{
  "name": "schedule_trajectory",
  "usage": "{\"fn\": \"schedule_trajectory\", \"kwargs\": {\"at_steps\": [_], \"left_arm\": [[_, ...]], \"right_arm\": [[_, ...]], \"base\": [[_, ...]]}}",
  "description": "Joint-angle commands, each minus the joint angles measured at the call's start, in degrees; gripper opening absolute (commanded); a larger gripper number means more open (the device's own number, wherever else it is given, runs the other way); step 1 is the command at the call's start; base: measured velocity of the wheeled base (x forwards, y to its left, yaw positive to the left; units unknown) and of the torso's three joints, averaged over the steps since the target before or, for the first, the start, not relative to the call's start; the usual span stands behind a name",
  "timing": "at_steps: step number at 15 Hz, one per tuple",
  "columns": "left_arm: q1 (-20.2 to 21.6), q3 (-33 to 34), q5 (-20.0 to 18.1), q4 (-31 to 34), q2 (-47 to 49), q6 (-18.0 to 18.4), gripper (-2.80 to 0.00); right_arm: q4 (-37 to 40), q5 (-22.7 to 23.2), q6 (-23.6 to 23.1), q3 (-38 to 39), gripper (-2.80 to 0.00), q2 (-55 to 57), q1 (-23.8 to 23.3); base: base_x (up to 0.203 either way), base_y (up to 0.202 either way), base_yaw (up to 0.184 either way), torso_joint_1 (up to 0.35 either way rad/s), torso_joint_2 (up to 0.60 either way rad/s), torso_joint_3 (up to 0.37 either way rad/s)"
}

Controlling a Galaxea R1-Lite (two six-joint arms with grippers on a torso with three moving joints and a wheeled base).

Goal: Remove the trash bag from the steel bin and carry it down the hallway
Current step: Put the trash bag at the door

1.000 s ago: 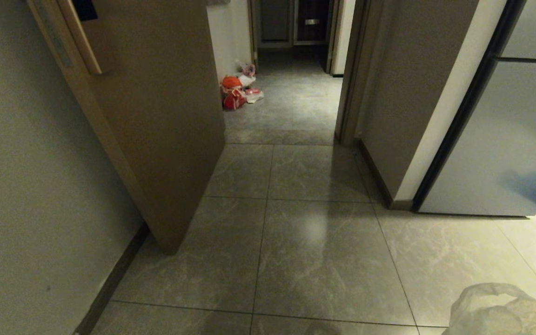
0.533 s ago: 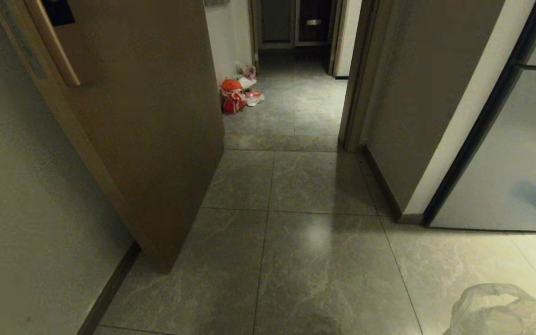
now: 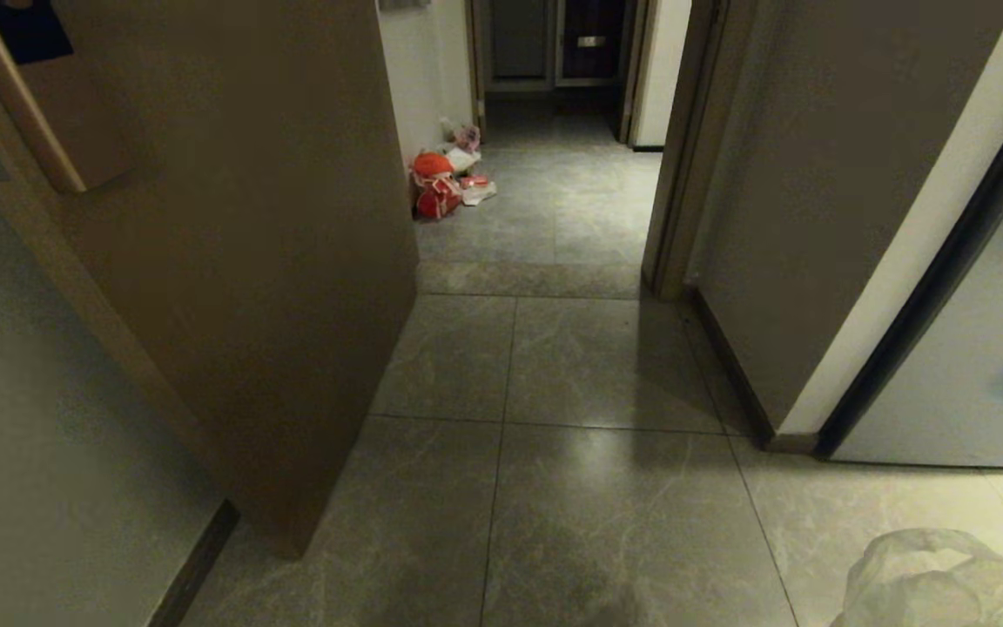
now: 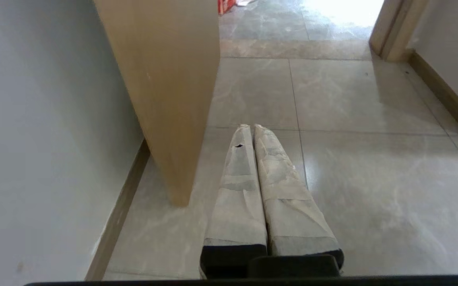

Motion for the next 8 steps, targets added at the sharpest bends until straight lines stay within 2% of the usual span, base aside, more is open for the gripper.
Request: {"fn": "schedule_trajectory", "kwargs": {"at_steps": [1, 8], "left_arm": [[0.0, 0.1, 0.0, 0.0, -0.1, 0.0, -2.80], [0.0, 0.1, 0.0, 0.0, -0.1, 0.0, -2.80]], "right_arm": [[0.0, 0.1, 0.0, 0.2, -2.80, 0.0, 0.0], [0.0, 0.0, 0.0, 0.2, -2.80, 0.0, 0.0]], "base": [[0.189, 0.000, -0.002, 0.002, 0.00, 0.002], [0.193, 0.000, 0.001, 0.002, 0.00, 0.000]]}}
